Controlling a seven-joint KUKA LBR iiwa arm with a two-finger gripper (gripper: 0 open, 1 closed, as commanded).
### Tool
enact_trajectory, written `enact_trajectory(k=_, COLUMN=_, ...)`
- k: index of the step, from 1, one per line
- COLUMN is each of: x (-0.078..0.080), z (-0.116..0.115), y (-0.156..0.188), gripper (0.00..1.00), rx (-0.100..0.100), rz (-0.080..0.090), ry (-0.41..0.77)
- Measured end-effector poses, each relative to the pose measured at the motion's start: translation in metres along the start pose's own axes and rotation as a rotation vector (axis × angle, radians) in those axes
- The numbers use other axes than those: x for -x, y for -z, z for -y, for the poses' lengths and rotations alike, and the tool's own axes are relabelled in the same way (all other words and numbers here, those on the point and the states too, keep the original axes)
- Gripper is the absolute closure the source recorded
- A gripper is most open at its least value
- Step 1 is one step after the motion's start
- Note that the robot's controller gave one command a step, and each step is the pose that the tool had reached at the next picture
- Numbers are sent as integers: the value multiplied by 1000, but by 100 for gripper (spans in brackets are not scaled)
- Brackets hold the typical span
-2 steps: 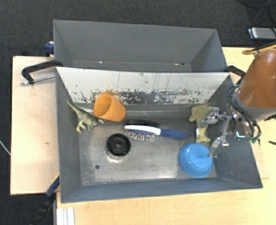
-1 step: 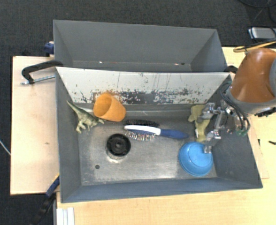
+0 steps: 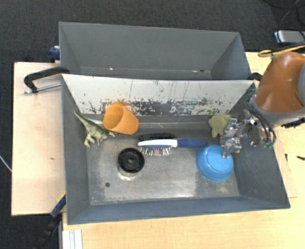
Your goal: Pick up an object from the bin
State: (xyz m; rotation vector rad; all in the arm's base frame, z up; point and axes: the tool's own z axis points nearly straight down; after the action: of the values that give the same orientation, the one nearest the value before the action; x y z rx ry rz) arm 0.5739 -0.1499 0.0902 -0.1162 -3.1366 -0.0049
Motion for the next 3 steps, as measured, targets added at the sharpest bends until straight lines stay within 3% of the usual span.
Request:
enact_trajectory(k=1, x=17, z=2, y=214, gripper=100, rx=-9, rz=16, ry=591)
enact_trajectory(k=2, x=10, z=-2, y=177, gripper=100, rx=-2, rz=2, ry=633)
enact_trajectory(k=3, x=3, z=-14, y=106, gripper=100, rx=1, rz=-1, ry=694)
